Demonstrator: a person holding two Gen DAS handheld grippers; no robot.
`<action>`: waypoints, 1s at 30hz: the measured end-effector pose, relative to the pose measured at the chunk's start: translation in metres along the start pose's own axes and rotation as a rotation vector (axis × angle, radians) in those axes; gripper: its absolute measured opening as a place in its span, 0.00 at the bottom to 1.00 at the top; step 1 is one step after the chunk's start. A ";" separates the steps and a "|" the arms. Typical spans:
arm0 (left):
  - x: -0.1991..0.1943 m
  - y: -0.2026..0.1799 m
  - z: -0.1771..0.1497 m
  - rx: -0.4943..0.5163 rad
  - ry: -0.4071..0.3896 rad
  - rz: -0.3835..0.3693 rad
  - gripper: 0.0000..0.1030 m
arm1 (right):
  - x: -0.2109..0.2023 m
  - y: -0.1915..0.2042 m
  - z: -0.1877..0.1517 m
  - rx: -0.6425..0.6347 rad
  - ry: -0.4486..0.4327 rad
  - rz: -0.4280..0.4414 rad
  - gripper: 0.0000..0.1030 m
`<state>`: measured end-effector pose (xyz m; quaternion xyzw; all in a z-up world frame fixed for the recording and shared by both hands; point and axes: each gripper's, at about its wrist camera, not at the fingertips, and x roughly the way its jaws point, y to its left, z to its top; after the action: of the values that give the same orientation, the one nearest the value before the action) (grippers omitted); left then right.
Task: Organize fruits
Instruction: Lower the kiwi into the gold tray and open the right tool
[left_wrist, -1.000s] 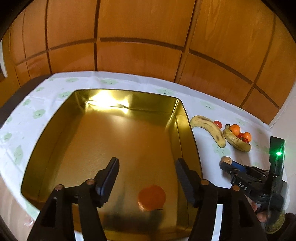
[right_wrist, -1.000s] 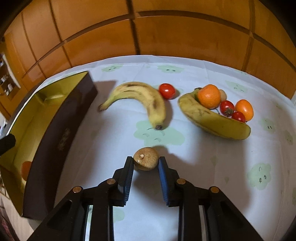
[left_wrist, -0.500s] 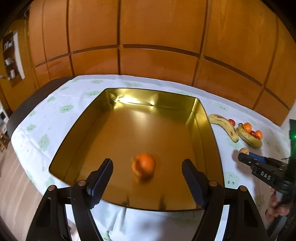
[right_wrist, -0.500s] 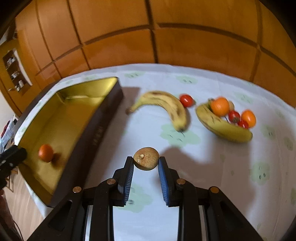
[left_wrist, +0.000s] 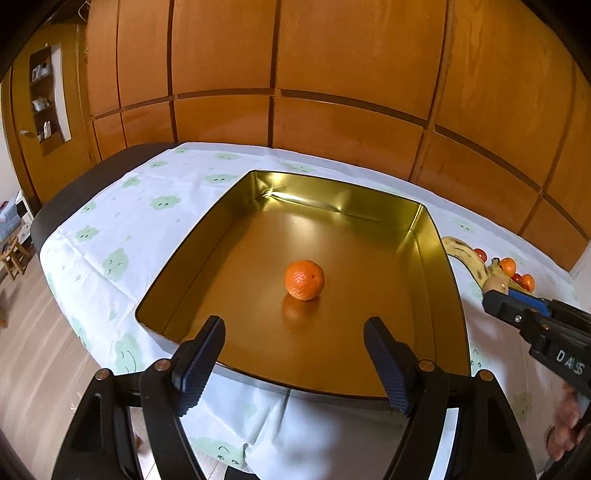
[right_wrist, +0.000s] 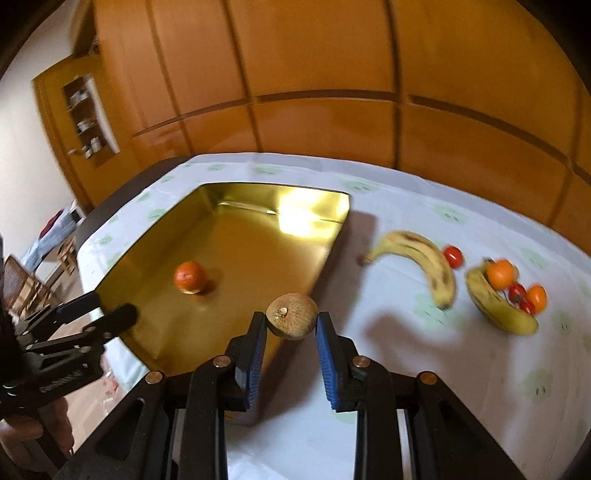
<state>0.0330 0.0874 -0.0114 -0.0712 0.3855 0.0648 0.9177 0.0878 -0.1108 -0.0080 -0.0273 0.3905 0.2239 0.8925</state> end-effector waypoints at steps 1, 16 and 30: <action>-0.001 0.001 0.000 -0.002 0.000 0.002 0.76 | 0.002 0.006 0.001 -0.016 0.004 0.006 0.27; -0.009 0.026 -0.010 -0.044 -0.004 0.022 0.79 | 0.055 0.045 0.008 -0.138 0.100 -0.017 0.27; -0.017 0.033 -0.011 -0.046 -0.020 0.036 0.79 | 0.055 0.047 0.004 -0.113 0.090 -0.042 0.31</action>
<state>0.0082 0.1164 -0.0097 -0.0846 0.3760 0.0908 0.9183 0.1035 -0.0467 -0.0378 -0.0956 0.4162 0.2252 0.8757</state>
